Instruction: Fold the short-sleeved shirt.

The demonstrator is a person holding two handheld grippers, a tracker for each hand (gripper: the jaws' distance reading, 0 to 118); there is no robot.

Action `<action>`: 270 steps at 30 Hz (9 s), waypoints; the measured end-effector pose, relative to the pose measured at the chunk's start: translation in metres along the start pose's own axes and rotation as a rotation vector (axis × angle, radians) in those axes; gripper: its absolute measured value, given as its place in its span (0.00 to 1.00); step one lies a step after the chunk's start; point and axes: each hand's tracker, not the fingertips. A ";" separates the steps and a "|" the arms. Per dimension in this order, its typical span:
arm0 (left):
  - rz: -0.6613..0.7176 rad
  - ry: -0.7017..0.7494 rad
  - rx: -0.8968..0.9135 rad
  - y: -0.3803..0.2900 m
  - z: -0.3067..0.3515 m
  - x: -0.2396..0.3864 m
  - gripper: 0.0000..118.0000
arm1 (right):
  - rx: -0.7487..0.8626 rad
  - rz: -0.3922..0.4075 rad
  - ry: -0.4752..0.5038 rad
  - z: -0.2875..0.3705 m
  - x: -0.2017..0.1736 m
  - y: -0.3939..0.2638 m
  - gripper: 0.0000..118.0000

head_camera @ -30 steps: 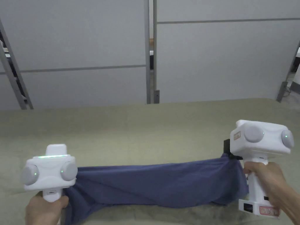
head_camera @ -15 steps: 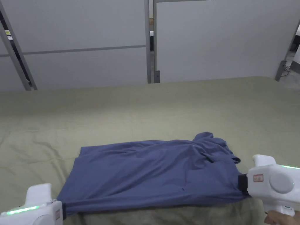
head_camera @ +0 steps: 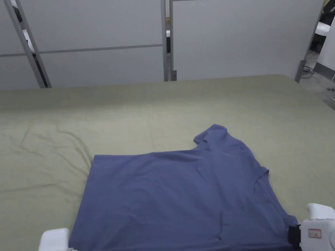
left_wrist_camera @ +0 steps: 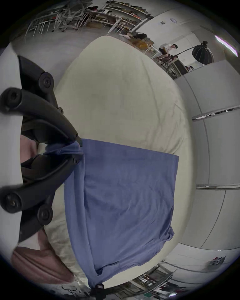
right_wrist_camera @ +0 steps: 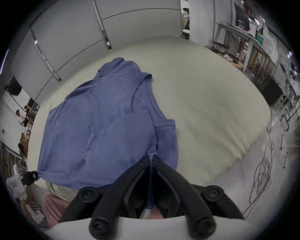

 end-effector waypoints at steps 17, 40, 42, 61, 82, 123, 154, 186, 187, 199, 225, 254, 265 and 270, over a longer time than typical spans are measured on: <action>0.063 -0.184 0.050 -0.004 0.038 -0.010 0.09 | 0.138 0.054 0.010 0.044 -0.009 -0.001 0.00; 0.013 -0.165 -0.281 -0.032 -0.049 0.005 0.07 | 0.032 0.038 0.027 0.021 -0.004 -0.029 0.00; 0.017 -0.177 -0.274 -0.030 -0.044 0.003 0.06 | 0.028 0.037 0.035 0.022 0.000 -0.030 0.00; 0.024 -0.174 -0.239 -0.012 -0.031 0.001 0.06 | -0.177 0.099 0.020 -0.046 0.001 -0.027 0.03; -0.058 -0.124 -0.134 0.126 -0.074 0.023 0.09 | -0.049 0.053 0.012 -0.065 -0.019 0.119 0.03; 0.108 -0.199 -0.146 0.073 -0.124 0.004 0.14 | -0.016 0.036 0.083 -0.030 -0.009 0.039 0.01; -0.053 -0.018 -0.140 0.024 -0.028 -0.036 0.13 | -0.100 0.136 0.012 -0.020 0.028 0.018 0.06; 0.036 -0.229 -0.018 0.074 -0.023 0.028 0.03 | 0.090 0.146 0.110 -0.051 -0.041 0.116 0.05; 0.030 -0.230 -0.020 0.079 -0.022 0.035 0.03 | 0.089 0.160 0.109 -0.062 -0.044 0.137 0.27; -0.018 -0.209 -0.087 0.100 -0.067 0.054 0.03 | -0.122 0.209 -0.020 -0.233 -0.046 0.266 0.74; -0.021 -0.227 -0.097 0.250 -0.175 0.041 0.68 | -0.028 0.202 0.007 -0.199 -0.058 0.257 0.03; -0.059 -0.178 -0.110 0.283 -0.193 0.055 0.07 | -0.022 0.096 0.066 -0.168 -0.044 0.259 0.03; -0.098 -0.235 0.015 0.225 -0.062 0.036 0.07 | 0.040 0.102 0.097 -0.067 -0.015 0.209 0.03; -0.116 -0.243 -0.003 0.159 -0.035 0.016 0.07 | 0.013 0.102 0.091 -0.028 0.013 0.141 0.03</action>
